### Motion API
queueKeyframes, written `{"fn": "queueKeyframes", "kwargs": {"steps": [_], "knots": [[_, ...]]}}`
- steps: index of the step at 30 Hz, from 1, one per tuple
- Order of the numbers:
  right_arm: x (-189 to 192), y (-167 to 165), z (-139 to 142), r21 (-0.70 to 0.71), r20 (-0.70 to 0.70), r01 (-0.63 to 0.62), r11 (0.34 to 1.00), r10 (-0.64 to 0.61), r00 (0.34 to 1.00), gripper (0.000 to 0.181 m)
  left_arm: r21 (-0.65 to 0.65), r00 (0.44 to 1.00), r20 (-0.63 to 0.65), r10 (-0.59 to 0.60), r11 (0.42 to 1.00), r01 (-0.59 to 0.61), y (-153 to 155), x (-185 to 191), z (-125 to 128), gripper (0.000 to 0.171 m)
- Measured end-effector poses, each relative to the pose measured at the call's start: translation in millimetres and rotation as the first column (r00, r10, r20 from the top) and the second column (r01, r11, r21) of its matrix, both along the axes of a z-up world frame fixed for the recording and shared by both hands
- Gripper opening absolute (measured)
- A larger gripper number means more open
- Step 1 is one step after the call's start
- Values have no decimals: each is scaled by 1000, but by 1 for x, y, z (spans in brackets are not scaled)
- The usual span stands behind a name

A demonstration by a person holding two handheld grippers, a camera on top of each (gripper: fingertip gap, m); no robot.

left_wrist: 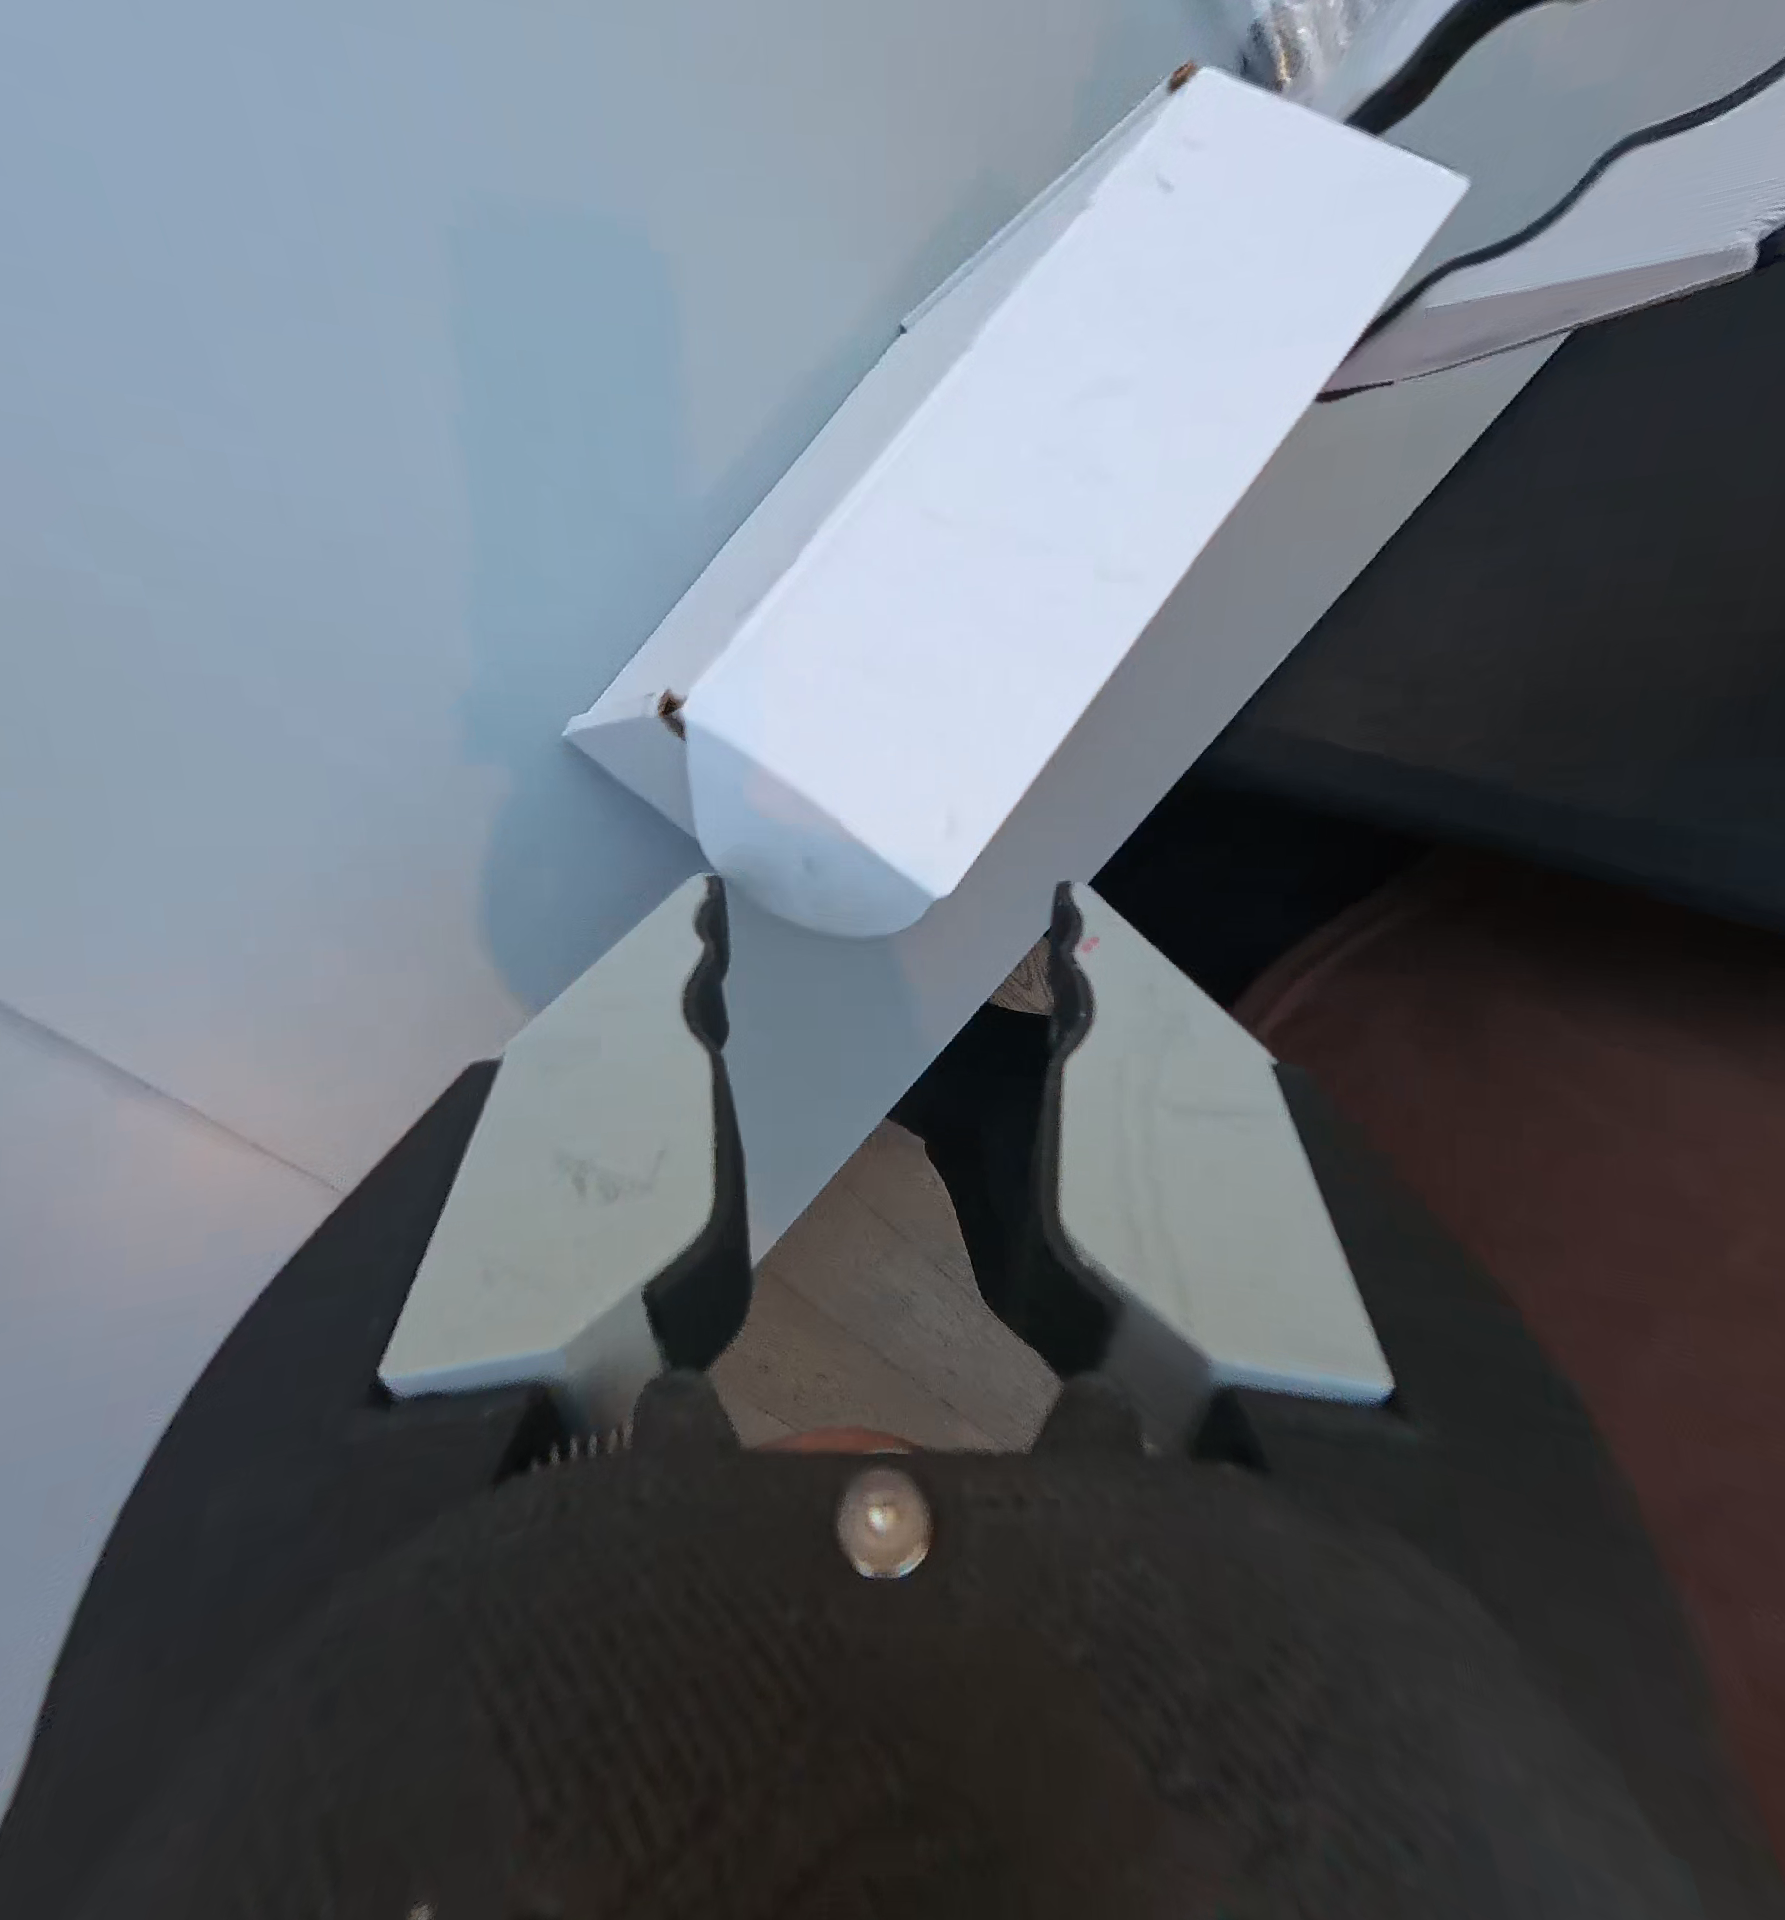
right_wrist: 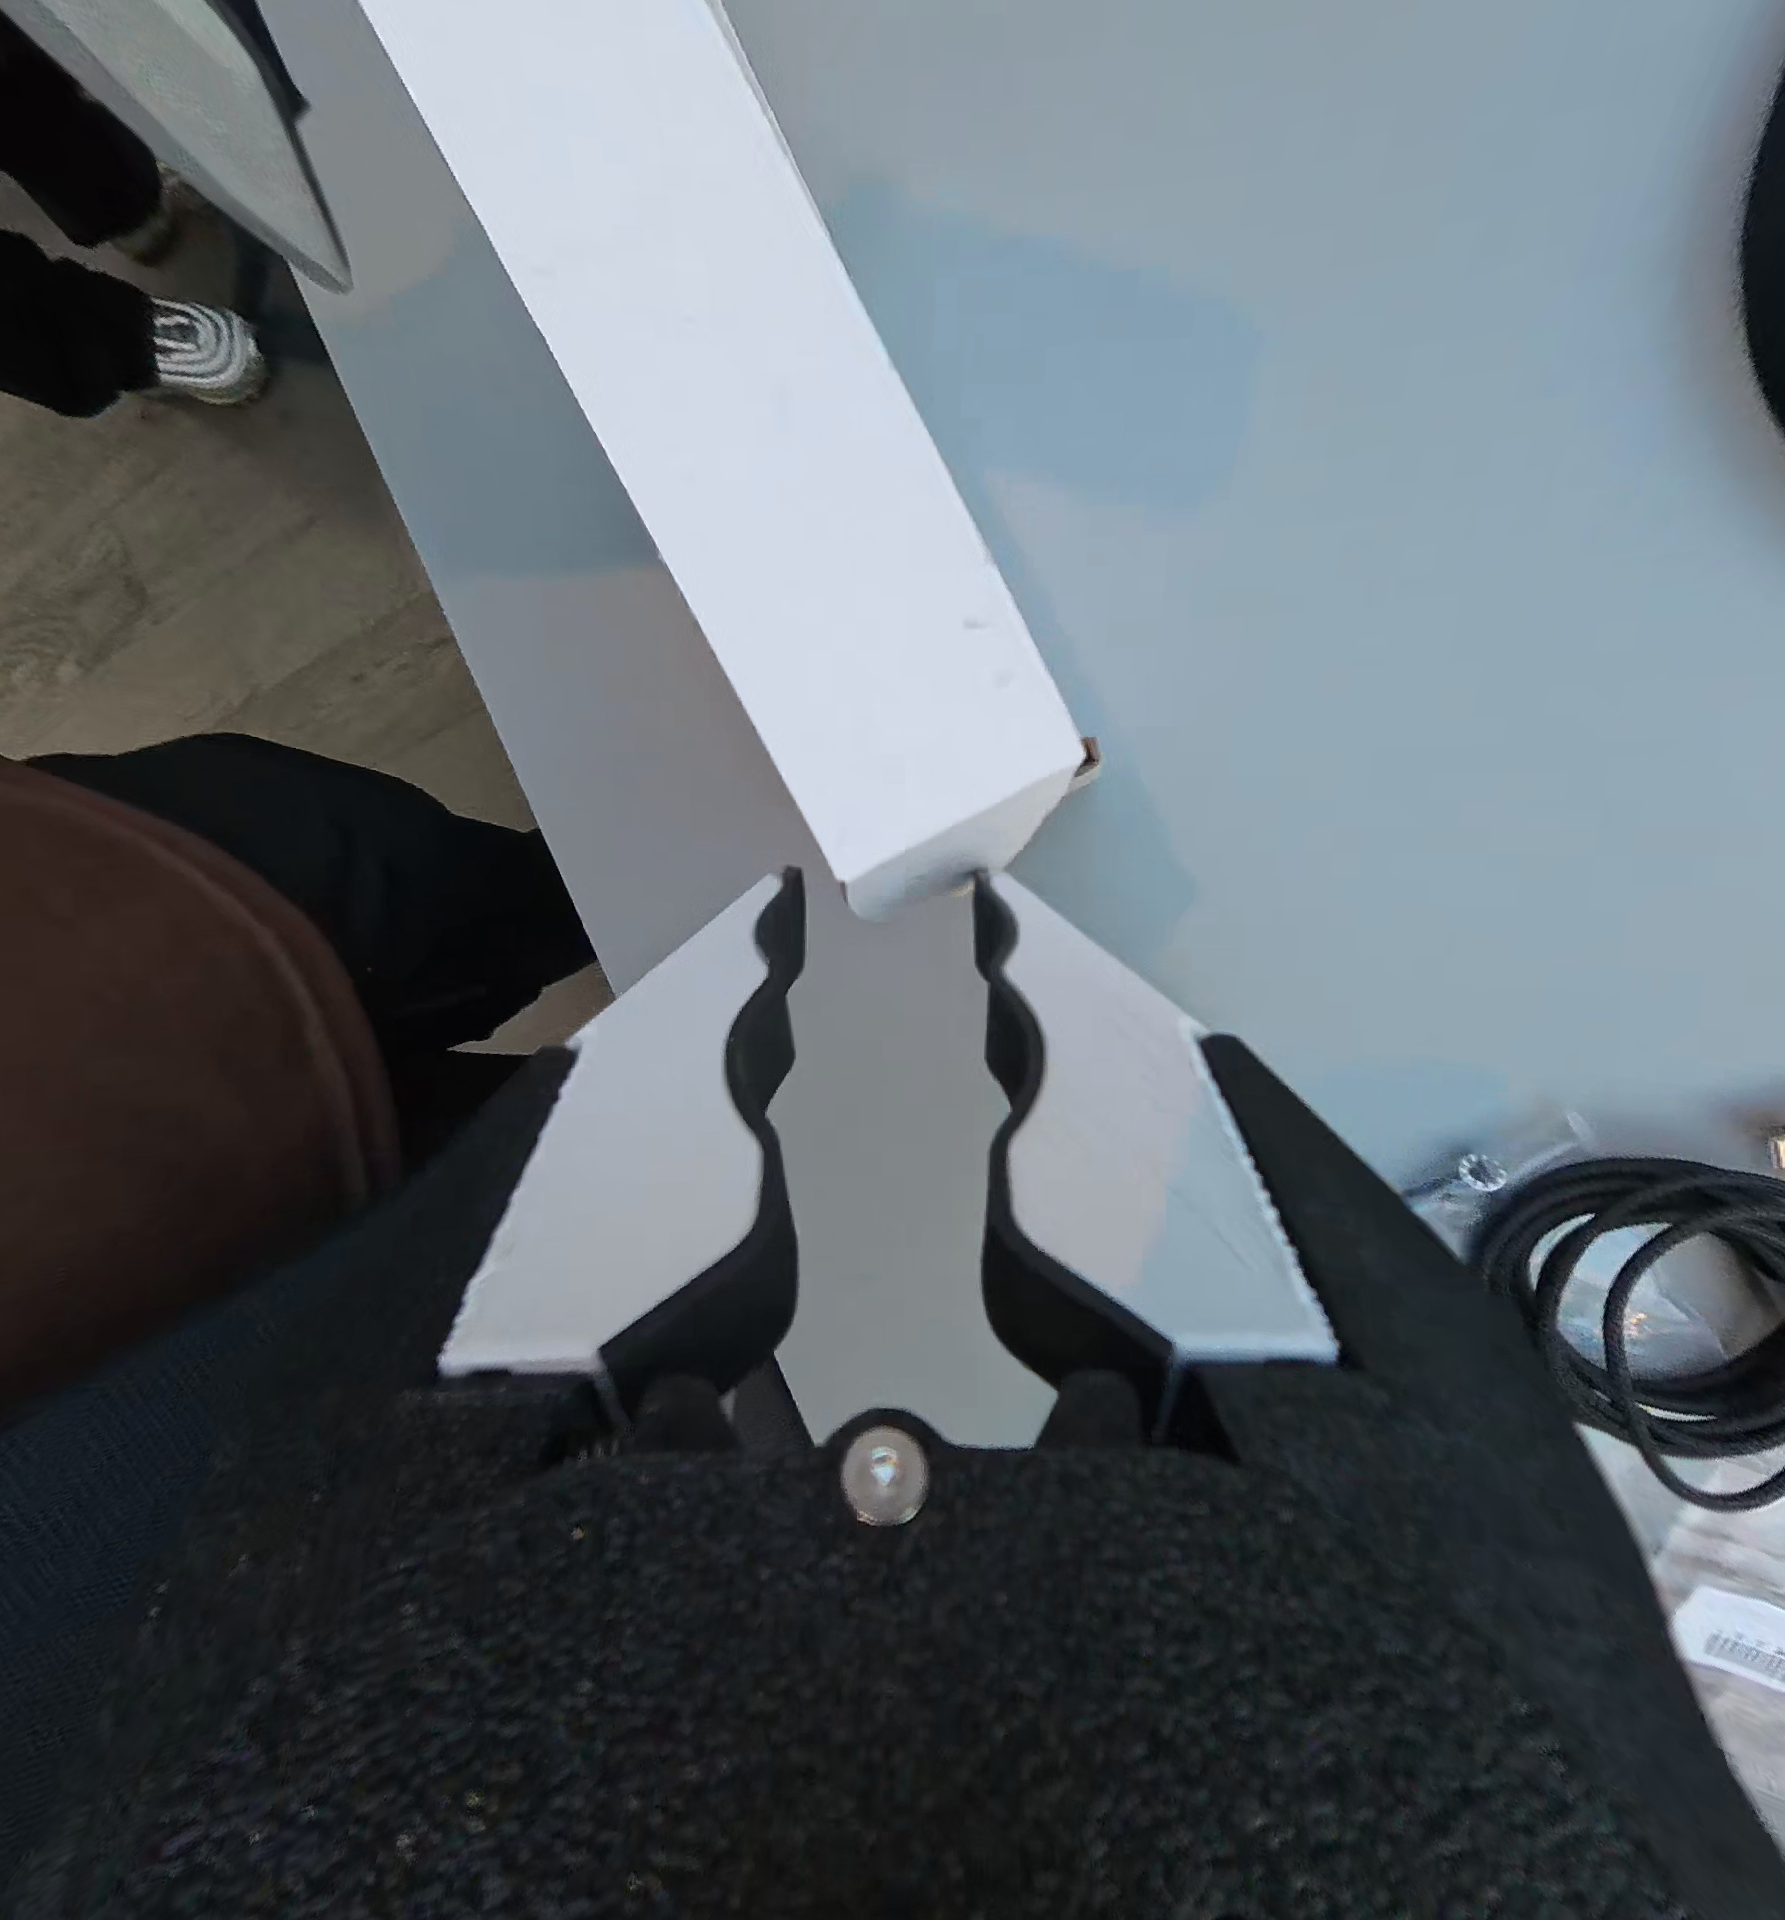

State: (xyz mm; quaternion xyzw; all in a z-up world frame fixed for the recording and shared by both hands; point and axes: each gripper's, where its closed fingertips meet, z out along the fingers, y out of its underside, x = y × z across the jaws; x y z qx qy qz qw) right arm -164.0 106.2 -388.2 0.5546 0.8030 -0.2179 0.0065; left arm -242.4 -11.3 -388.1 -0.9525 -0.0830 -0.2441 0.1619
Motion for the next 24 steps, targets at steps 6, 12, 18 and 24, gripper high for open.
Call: {"fn": "queueKeyframes", "kwargs": {"steps": [6, 12, 18, 24], "knots": [[-3, 5, 9, -22, 50, 56, 998, -55, 997, 13, -2, 998, -59, -34, 999, 34, 0, -6, 4, 20], [-11, 11, 20, -96, 47, 171, 981, -167, 985, 10, 100, 999, -38, 11, 995, -7, 15, -6, 25, 0], [-6, 12, 15, -149, 80, 235, 960, -225, 971, 9, 72, 998, -63, 17, 997, -13, 7, -9, 22, 7], [-4, 18, 17, -117, 54, 225, 967, -220, 974, 8, 36, 997, -42, 72, 997, -71, 3, -22, 21, 49]]}}
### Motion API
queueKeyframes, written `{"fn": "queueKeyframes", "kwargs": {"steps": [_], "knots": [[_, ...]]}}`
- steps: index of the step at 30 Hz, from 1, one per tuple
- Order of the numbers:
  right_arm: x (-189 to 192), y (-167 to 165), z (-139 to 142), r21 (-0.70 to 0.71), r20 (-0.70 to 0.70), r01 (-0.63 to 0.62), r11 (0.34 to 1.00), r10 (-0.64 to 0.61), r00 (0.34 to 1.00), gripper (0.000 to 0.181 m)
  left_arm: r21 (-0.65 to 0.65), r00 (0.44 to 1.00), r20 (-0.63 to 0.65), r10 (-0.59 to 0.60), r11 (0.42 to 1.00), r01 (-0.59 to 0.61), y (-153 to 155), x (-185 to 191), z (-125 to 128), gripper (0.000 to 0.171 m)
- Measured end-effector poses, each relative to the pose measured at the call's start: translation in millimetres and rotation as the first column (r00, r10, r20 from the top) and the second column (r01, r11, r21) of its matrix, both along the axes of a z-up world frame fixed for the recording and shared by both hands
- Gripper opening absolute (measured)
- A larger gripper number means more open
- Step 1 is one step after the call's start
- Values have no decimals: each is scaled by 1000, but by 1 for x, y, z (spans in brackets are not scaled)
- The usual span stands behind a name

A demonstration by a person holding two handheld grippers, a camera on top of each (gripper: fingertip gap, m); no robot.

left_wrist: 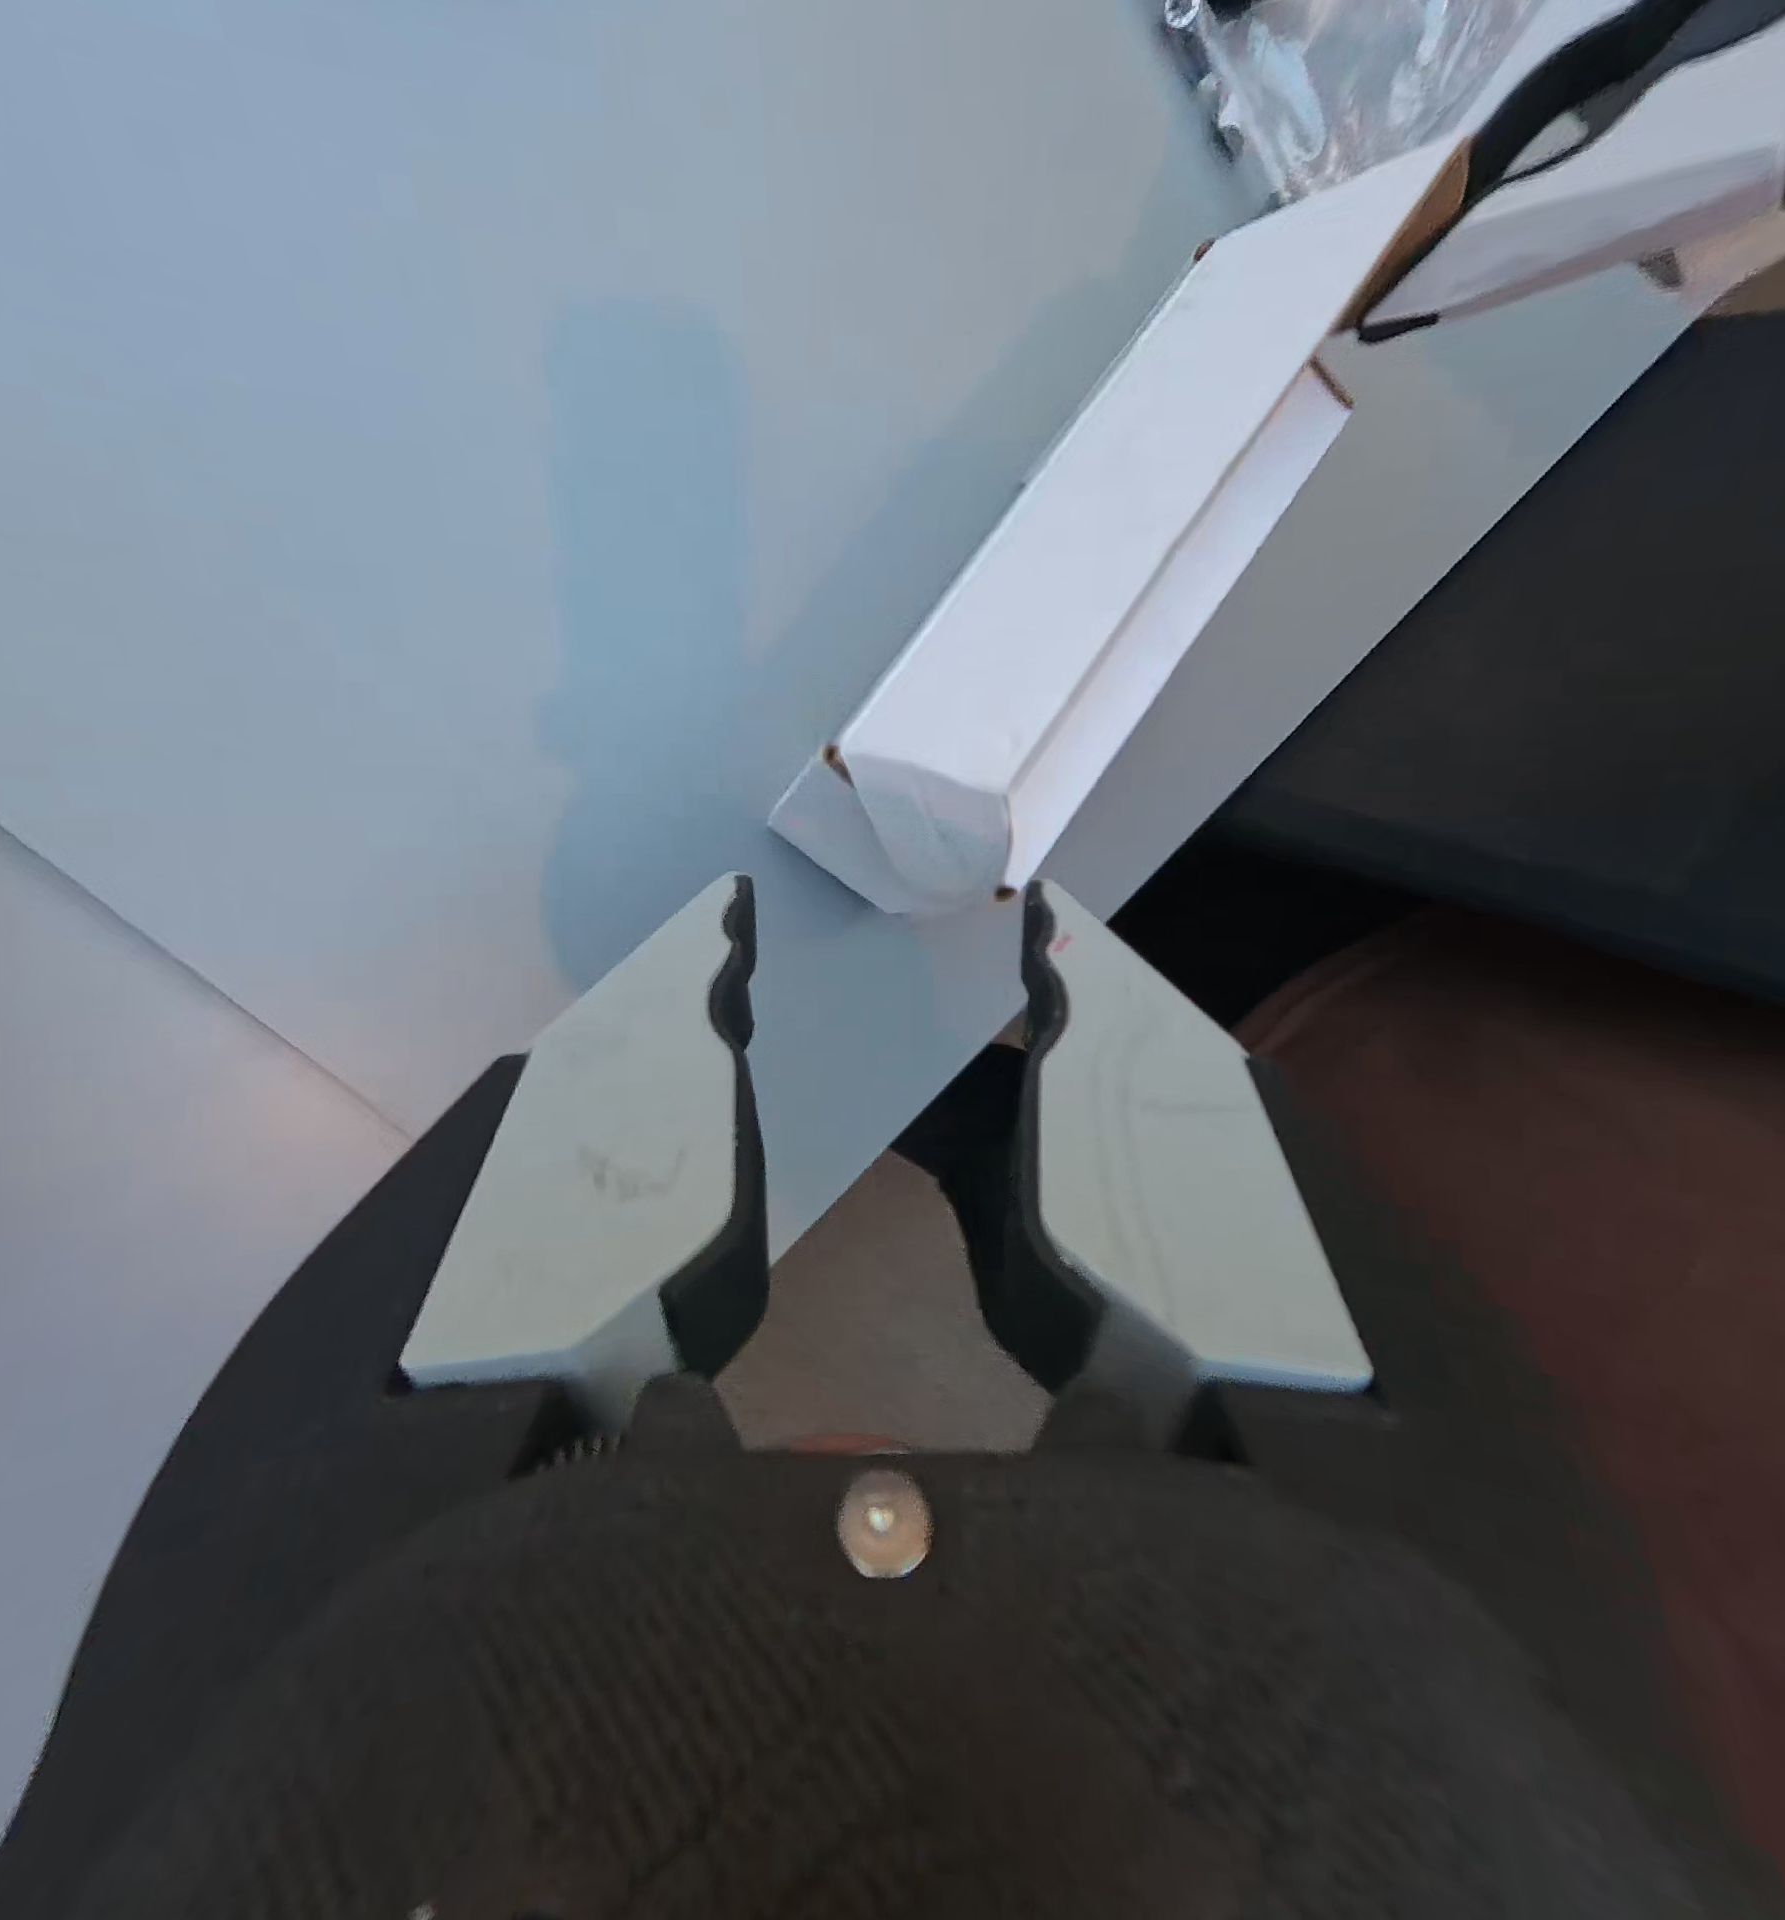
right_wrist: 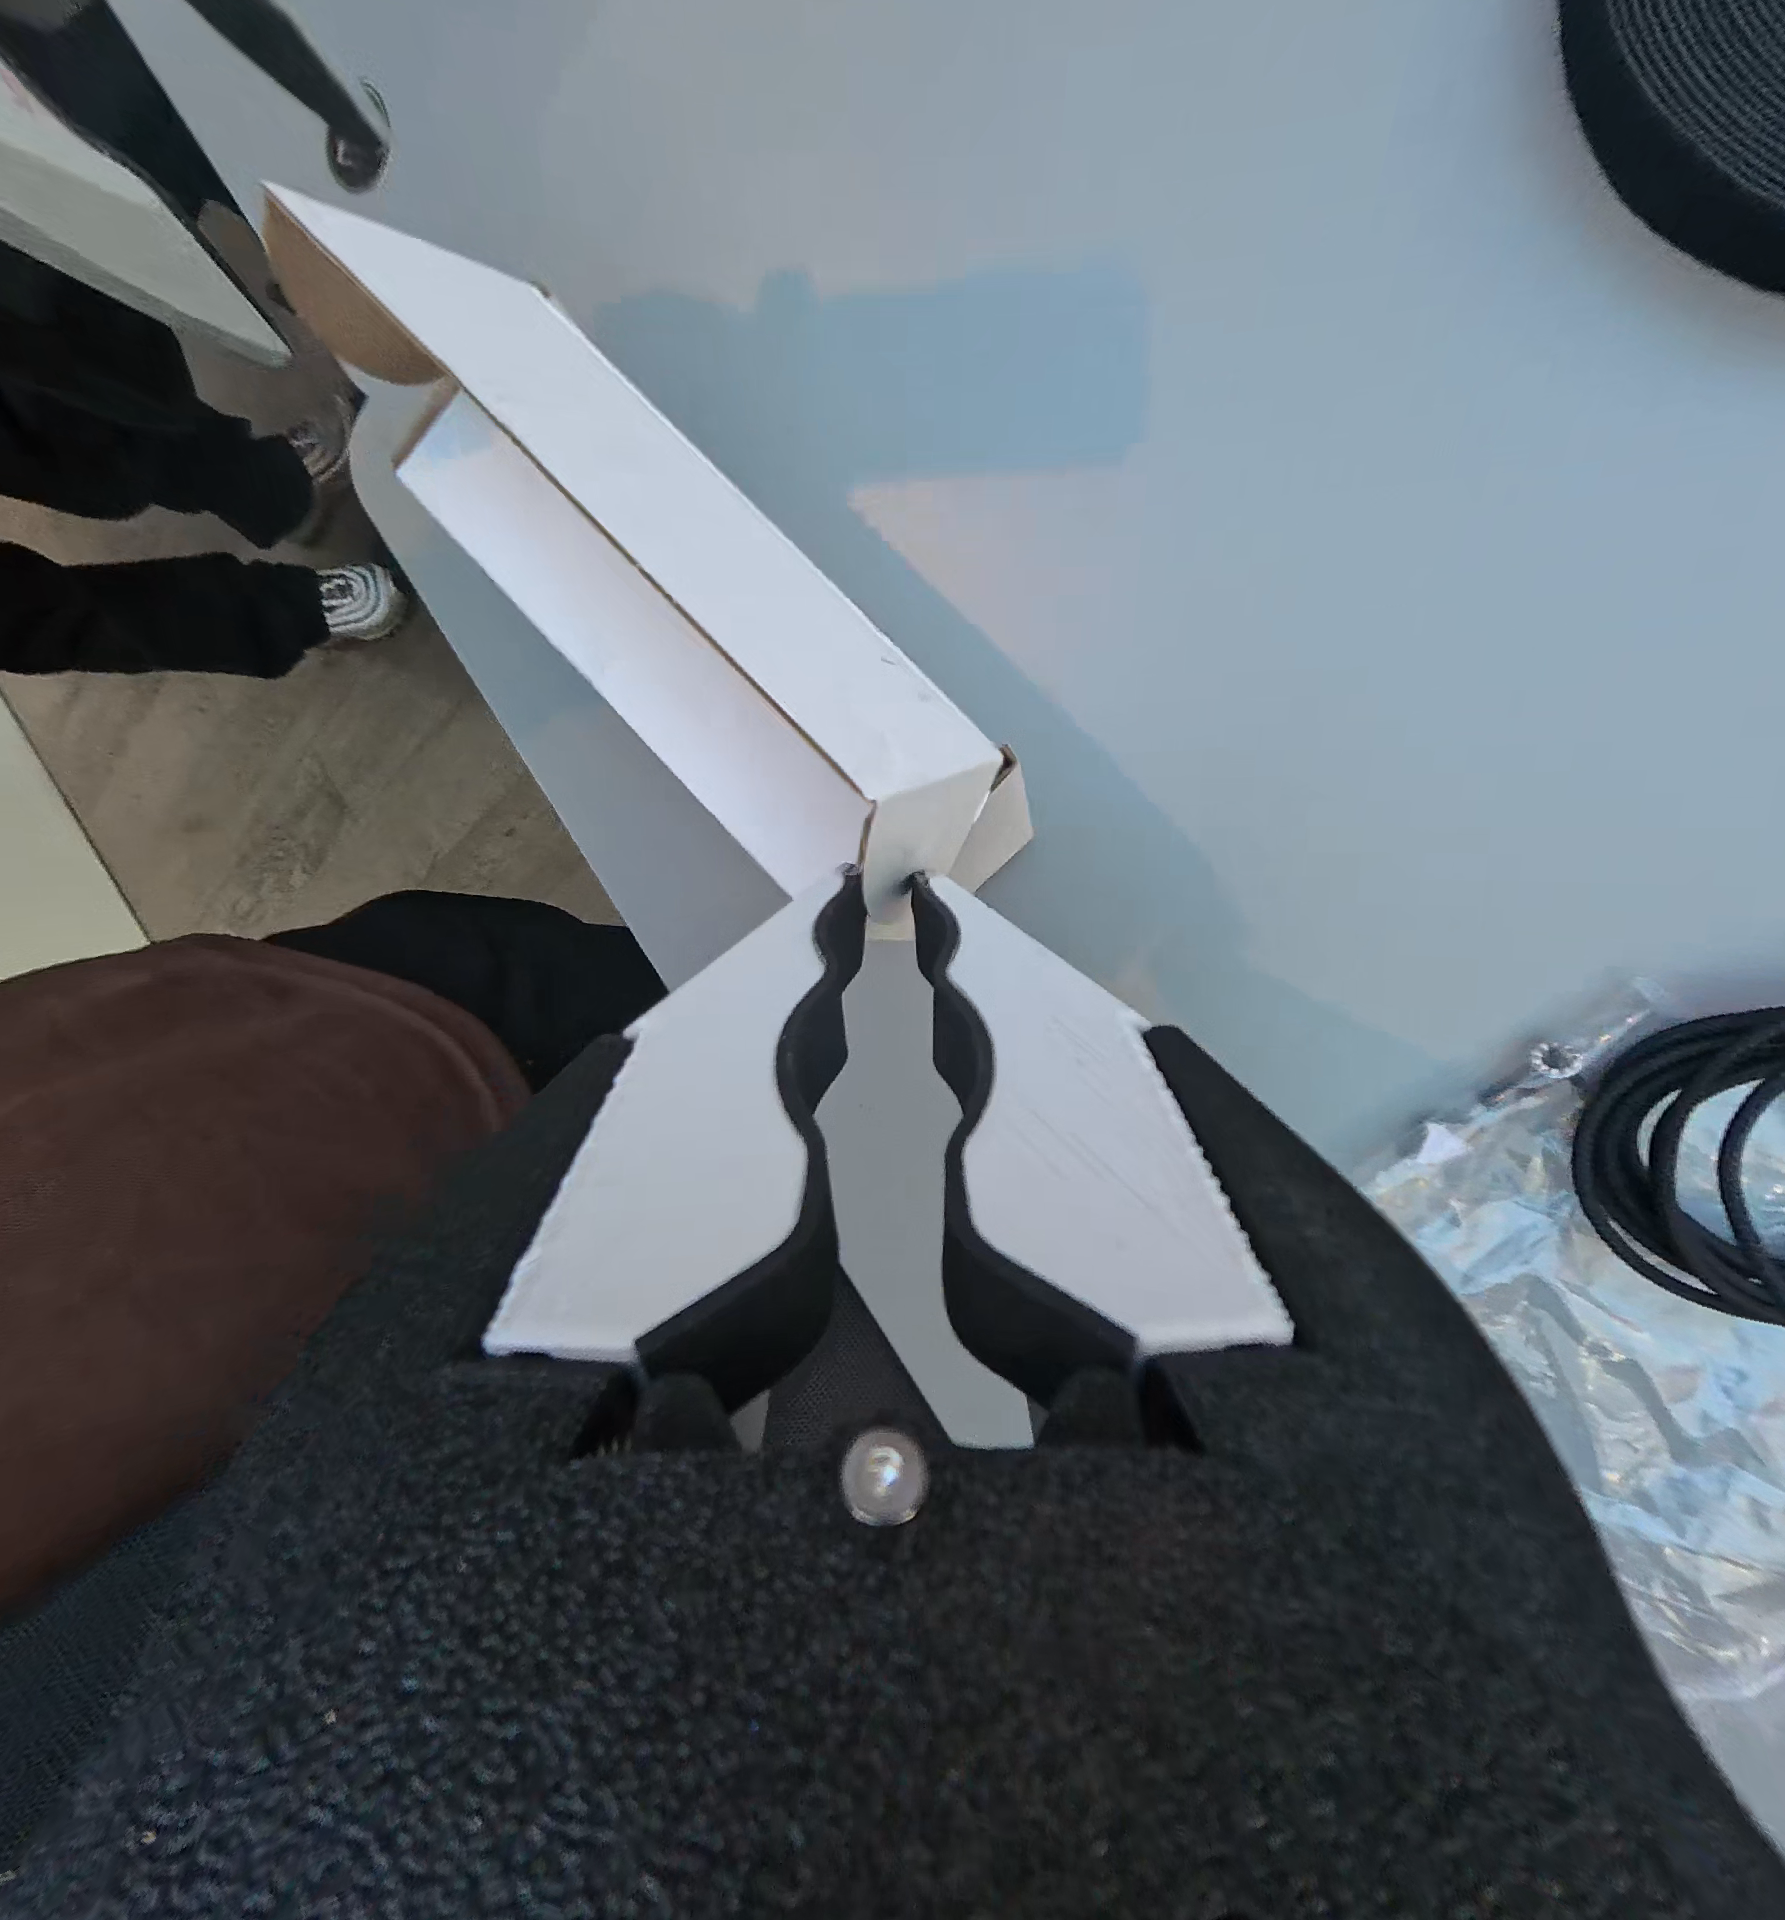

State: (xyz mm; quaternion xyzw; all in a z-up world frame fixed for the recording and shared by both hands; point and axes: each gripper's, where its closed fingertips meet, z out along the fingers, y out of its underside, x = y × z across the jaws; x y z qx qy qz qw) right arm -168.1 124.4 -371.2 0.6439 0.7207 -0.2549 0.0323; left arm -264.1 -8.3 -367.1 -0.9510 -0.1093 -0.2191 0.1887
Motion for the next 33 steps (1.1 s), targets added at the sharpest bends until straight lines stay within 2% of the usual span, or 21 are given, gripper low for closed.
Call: {"fn": "queueKeyframes", "kwargs": {"steps": [3, 6, 9, 12, 14, 15, 17, 21, 23, 25, 30, 33], "knots": [[-3, 0, 3, 34, -33, -1, 999, 2, 999, 8, -2, 998, 64, -4, 1000, 4, 9, 8, 1, 41], [-1, -1, 2, 31, -27, 17, 999, -16, 1000, 7, -63, 989, 147, 6, 998, 3, 3, 23, 1, 63], [3, -3, -1, 23, -24, 16, 1000, -16, 1000, 7, -69, 997, 72, 12, 998, -8, -5, 20, -4, 45], [4, -5, -1, -6, -18, 26, 1000, -26, 999, 8, -90, 997, 77, 17, 996, -10, -6, 24, -14, 8], [5, -4, -2, 10, -15, 10, 1000, -10, 1000, 8, -62, 998, 58, 28, 998, -24, 1, 23, -15, 0], [5, -2, -1, 27, -15, -4, 1000, 5, 1000, 7, -60, 998, 50, 27, 998, -24, 1, 23, -14, 2], [5, -2, 1, 35, -26, -19, 999, 19, 999, 7, -81, 997, 64, 36, 996, -31, -1, 24, -11, 33], [6, -3, 4, 22, -43, -10, 1000, 11, 999, 8, -76, 998, 57, 42, 996, -37, -1, 18, -5, 41], [8, -4, 2, 10, -38, -8, 1000, 8, 999, 8, -76, 998, 33, 45, 996, -43, 2, 14, -6, 35], [9, -7, 0, -9, -30, -5, 1000, 5, 1000, 8, -79, 999, 28, 23, 997, -20, 5, 17, -10, 14], [8, -11, 4, -75, 1, 34, 997, -34, 999, 8, -83, 999, -38, 20, 996, -23, 8, 11, -12, 4], [9, -13, 13, -183, 47, 90, 979, -83, 995, 8, -69, 997, 51, 64, 996, -60, 6, 14, -5, 4]]}}
